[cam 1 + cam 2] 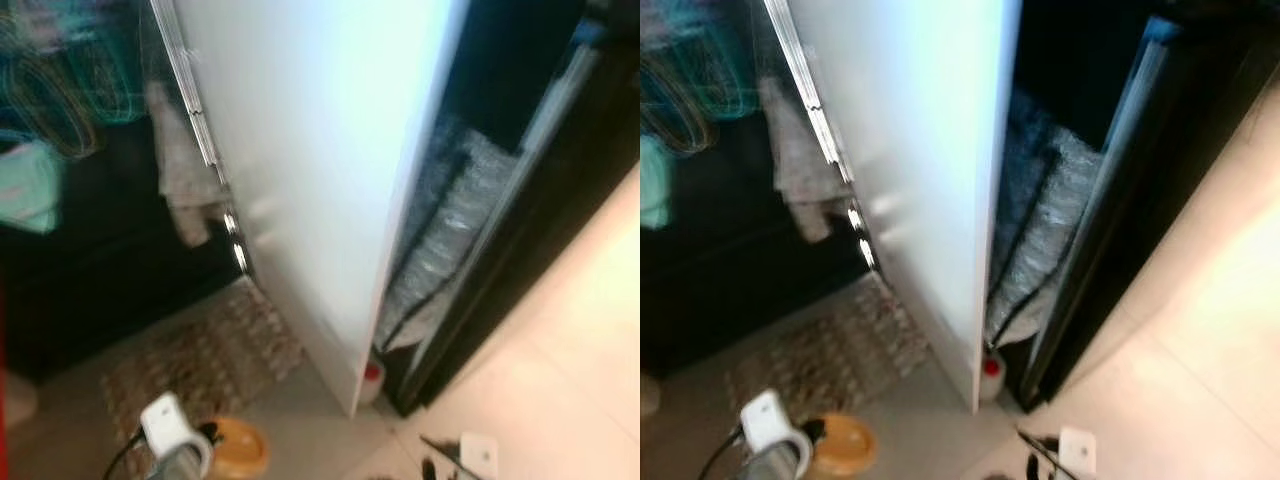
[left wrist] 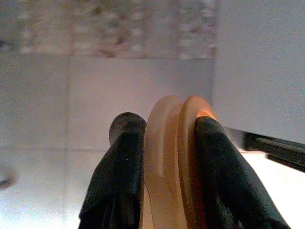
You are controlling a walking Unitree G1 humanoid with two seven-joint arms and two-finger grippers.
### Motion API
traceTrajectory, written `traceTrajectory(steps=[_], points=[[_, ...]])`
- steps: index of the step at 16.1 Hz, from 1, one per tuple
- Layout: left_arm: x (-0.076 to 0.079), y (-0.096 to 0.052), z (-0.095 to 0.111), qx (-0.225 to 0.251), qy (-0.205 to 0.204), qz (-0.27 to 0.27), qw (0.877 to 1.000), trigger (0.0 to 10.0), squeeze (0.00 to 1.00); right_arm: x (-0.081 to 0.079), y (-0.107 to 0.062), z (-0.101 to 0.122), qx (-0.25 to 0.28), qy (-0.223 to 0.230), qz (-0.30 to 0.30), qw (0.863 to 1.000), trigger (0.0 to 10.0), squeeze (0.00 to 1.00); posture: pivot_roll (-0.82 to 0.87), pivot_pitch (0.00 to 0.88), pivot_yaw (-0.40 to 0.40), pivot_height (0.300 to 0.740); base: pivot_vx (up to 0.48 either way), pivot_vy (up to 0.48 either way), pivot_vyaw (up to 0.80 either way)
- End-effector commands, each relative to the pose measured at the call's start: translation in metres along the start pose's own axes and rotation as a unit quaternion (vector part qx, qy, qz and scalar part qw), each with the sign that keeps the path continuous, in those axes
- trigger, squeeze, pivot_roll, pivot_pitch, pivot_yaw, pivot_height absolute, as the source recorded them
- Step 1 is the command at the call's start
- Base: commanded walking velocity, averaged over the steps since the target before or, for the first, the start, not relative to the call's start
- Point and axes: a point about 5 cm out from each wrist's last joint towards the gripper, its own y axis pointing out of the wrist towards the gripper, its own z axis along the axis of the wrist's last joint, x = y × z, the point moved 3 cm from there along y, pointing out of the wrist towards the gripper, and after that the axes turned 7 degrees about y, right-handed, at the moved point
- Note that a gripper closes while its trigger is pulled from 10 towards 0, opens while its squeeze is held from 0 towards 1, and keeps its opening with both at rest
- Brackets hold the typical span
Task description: Restocking fridge
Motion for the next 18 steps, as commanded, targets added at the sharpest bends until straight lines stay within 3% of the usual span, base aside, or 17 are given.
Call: traceTrajectory(steps=[1,5,12,16,18], points=[[-0.013,-0.002,-0.008,-0.013,0.010,0.016,1.000,10.0,0.00,-0.004,0.001,0.001,-0.002,0.000,0.002,1.000,10.0,0.00,-0.14,0.060,0.074,0.740,0.000,0.000,-0.80],[-0.011,-0.002,-0.008,-0.014,0.003,0.016,1.000,10.0,0.00,-0.004,0.002,0.004,0.000,0.004,-0.007,1.000,10.0,0.00,-0.13,0.117,0.071,0.740,0.000,0.000,-0.79],[-0.009,-0.001,-0.007,-0.012,0.009,0.015,1.000,10.0,0.00,-0.005,0.004,0.017,0.017,0.004,0.004,1.000,10.0,0.00,-0.14,0.139,0.076,0.740,0.000,0.000,-0.79],[-0.007,-0.001,-0.008,-0.013,0.014,0.012,1.000,10.0,0.00,-0.009,0.005,0.046,0.092,0.002,0.023,0.995,10.0,0.00,-0.14,0.143,0.078,0.740,0.000,0.000,-0.13],[-0.008,-0.001,-0.008,-0.013,0.015,0.014,1.000,10.0,0.00,0.010,0.000,0.066,0.160,0.013,-0.004,0.987,10.0,0.00,-0.14,0.141,0.076,0.740,0.000,0.000,0.00]])
